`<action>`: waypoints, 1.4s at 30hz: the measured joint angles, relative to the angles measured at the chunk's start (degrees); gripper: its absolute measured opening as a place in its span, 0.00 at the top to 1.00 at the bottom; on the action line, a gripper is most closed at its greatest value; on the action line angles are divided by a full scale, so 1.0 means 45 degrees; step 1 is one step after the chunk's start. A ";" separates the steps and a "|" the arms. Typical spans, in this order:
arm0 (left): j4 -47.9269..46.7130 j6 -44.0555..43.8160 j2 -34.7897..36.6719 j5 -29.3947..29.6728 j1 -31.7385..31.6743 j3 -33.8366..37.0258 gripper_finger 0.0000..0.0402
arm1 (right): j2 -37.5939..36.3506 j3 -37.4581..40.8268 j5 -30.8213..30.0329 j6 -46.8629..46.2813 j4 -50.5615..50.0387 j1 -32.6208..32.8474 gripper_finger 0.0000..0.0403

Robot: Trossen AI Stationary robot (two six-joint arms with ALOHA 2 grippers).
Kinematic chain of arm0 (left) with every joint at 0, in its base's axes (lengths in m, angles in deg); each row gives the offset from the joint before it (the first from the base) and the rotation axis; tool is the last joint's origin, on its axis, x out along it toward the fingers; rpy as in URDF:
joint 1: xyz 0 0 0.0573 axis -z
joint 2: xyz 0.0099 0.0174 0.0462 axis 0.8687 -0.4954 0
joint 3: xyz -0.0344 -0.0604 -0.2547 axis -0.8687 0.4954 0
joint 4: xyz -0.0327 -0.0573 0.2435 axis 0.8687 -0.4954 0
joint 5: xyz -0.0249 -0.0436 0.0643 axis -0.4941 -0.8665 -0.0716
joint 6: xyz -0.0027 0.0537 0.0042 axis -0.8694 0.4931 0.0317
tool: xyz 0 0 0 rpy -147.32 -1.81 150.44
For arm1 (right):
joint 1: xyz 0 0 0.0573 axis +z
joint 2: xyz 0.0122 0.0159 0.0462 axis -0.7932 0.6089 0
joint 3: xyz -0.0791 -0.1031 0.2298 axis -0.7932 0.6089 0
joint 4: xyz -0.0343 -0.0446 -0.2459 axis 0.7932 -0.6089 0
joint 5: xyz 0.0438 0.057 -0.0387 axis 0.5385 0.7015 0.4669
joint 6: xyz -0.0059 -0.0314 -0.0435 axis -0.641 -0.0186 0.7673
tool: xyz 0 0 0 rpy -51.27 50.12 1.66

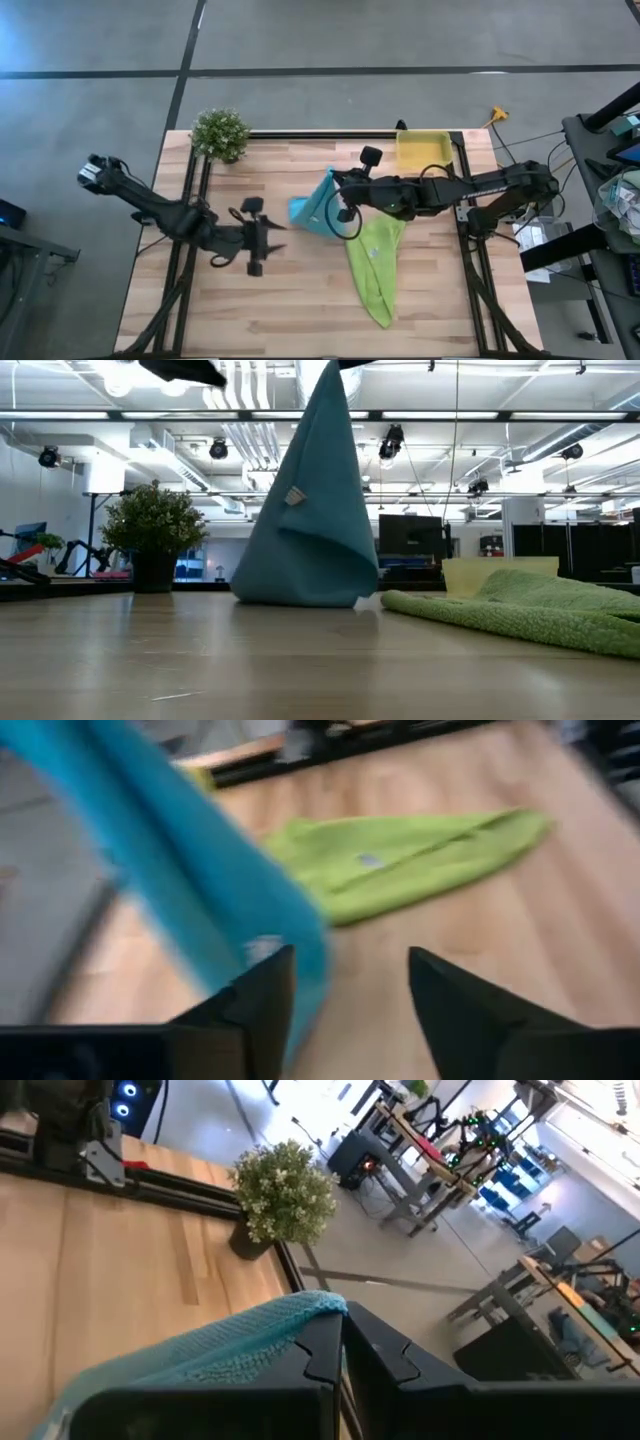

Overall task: Roll microfiber towels into tight, uniform cylinder then place into a basket
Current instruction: Fold the blue microfiber towel

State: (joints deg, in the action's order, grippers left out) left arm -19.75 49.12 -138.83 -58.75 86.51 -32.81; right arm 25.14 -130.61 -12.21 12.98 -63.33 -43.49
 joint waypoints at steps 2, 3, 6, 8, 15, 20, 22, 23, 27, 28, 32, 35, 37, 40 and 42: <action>0.2168 -0.0151 -0.0118 -0.0524 -0.0230 0.1247 0.47 | 0.0000 0.0008 0.0000 0.0000 -0.0070 0.0038 0.98; 0.3055 -0.0310 -0.0152 -0.0553 -0.0355 0.1827 0.44 | 0.0000 0.0008 0.0000 0.0000 -0.0057 0.0054 0.98; 0.5300 -0.0732 -0.0253 -0.0618 -0.0769 0.3423 0.39 | 0.0000 0.0008 0.0090 -0.0159 -0.0131 0.0057 0.98; 0.7290 -0.1251 -0.0383 -0.1482 -0.1128 0.4471 0.37 | 0.0000 0.0008 0.0102 -0.0316 -0.0245 0.0057 0.98; 1.4423 -0.3126 -0.2881 -0.2871 -0.2293 0.7017 0.37 | 0.0000 0.0032 0.0412 -0.0384 -0.0259 0.0057 0.98; 1.6481 -0.2594 -0.5177 -0.3072 -0.2820 0.6722 0.37 | 0.0011 0.0039 0.0495 -0.0573 -0.0153 0.0057 0.98; 1.6571 -0.2053 -0.5866 -0.2982 -0.3014 0.6362 0.37 | 0.0096 0.0042 0.0491 -0.0568 -0.0133 0.0057 0.98; 1.6582 -0.1785 -0.6216 -0.2848 -0.3138 0.6124 0.37 | 0.0155 0.0045 0.0491 -0.0568 -0.0141 0.0057 0.98; 1.6578 -0.0982 -0.7346 -0.2219 -0.3576 0.5418 0.37 | 0.0433 0.0051 0.0491 -0.0568 -0.0214 0.0057 0.98; 1.6600 -0.0946 -0.7549 -0.2019 -0.3679 0.5293 0.37 | 0.0522 0.0057 0.0487 -0.0568 -0.0221 0.0057 0.98; 1.6552 -0.0991 -0.8096 -0.1635 -0.4101 0.5185 0.37 | 0.0708 0.0057 0.0476 -0.0568 -0.0387 0.0093 0.98; 1.6568 -0.0995 -0.8167 -0.1473 -0.4269 0.5300 0.37 | 0.0724 0.0057 0.0461 -0.0496 -0.0426 0.0197 0.98; 1.6500 -0.0955 -0.8015 -0.1452 -0.4330 0.5477 0.37 | 0.0714 0.0057 0.0444 -0.0437 -0.0369 0.0289 0.98; 1.6560 -0.0758 -0.7652 -0.1476 -0.4487 0.5552 0.37 | 0.0709 0.0057 0.0440 -0.0351 -0.0303 0.0417 0.98; 1.6784 -0.0542 -0.7584 -0.1712 -0.4613 0.5503 0.37 | 0.0699 0.0057 0.0437 -0.0304 -0.0182 0.0482 0.98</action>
State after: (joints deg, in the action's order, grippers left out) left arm 55.78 46.68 -172.96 -66.45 65.75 -8.05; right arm 28.28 -130.36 -10.25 11.61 -64.15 -41.32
